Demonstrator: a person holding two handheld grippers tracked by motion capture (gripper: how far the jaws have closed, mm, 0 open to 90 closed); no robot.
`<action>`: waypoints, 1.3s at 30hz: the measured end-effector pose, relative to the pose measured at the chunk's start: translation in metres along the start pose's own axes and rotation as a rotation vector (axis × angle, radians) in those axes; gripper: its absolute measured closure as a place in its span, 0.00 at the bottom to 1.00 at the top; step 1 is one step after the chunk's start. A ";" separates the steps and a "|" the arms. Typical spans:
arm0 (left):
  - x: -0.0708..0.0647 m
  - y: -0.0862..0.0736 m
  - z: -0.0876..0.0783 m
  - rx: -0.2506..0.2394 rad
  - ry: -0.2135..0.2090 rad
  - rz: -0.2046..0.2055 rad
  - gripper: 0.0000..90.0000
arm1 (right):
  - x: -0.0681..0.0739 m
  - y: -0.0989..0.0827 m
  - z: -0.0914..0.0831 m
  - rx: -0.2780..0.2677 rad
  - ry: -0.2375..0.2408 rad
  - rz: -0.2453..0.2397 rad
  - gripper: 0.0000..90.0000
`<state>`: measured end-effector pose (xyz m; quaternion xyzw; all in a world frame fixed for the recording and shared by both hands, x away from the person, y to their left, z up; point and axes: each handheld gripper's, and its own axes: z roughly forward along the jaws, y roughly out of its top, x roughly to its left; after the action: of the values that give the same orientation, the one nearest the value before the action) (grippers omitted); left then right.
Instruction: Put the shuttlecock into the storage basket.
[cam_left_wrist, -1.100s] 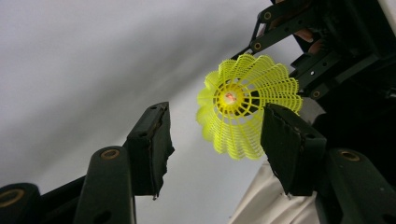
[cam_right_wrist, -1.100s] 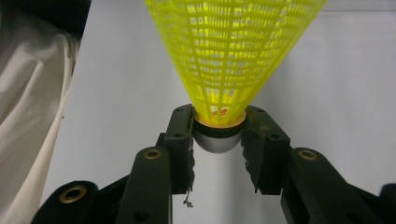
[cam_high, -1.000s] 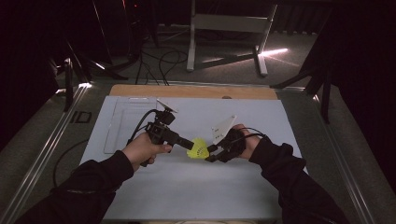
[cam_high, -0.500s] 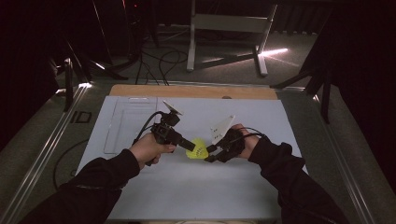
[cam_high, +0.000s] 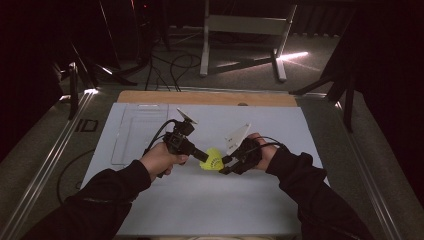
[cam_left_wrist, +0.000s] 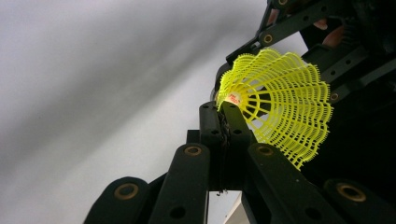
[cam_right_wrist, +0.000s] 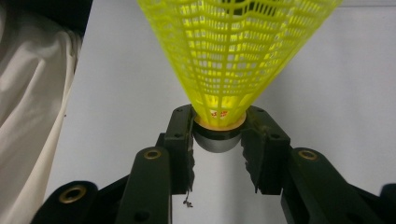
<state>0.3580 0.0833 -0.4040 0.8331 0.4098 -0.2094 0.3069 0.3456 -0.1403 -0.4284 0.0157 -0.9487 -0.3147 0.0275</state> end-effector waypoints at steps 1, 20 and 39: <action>0.000 0.000 0.000 0.002 0.001 0.003 1.00 | 0.000 0.000 0.000 -0.001 -0.001 0.005 0.72; -0.009 0.004 -0.024 0.043 0.067 0.077 1.00 | 0.008 -0.005 -0.001 -0.030 -0.121 0.095 0.26; 0.000 -0.006 -0.050 0.090 0.139 0.059 1.00 | 0.031 -0.050 -0.003 -0.215 -0.196 0.149 0.11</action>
<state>0.3584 0.1205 -0.3698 0.8704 0.3953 -0.1603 0.2460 0.3151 -0.1837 -0.4544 -0.0883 -0.9063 -0.4114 -0.0404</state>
